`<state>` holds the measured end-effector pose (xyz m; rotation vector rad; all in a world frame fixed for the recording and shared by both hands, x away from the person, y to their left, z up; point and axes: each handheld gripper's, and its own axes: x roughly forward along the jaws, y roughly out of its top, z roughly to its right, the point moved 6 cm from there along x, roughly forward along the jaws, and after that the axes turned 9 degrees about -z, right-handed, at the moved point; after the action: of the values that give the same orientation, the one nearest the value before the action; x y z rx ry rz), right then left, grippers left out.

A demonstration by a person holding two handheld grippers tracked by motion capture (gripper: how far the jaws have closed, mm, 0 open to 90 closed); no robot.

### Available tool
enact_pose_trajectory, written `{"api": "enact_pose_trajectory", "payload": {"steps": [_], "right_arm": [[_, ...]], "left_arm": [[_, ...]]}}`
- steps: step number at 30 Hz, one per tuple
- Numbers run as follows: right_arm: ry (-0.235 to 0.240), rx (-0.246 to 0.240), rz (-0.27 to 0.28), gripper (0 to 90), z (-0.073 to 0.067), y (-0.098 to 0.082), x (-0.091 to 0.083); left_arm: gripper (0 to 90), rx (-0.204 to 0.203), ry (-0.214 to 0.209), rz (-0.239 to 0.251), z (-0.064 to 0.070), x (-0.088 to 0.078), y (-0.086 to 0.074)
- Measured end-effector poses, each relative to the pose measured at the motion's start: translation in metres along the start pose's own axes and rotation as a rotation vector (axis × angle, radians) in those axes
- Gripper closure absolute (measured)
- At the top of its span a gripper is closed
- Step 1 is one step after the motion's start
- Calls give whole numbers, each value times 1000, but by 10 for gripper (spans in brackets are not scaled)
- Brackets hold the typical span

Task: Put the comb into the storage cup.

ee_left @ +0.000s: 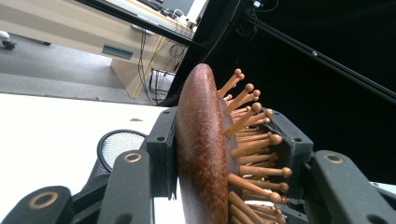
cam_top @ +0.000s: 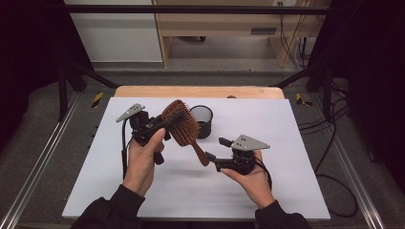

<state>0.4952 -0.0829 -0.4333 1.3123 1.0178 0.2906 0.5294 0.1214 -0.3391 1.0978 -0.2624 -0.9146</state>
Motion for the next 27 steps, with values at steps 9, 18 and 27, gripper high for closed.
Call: {"api": "enact_pose_trajectory", "payload": {"steps": [9,18,27], "right_arm": [[-79,-44,3,159,14,-5,-6],[-81,-12,-4,105,32,-17,-30],[-200,37,11,66,55,-34,-51]], "left_arm": [[517,12,5,7,1,-3,5],[518,17,3,24,4,-3,16],[518,37,4,31,8,-1,30]]}}
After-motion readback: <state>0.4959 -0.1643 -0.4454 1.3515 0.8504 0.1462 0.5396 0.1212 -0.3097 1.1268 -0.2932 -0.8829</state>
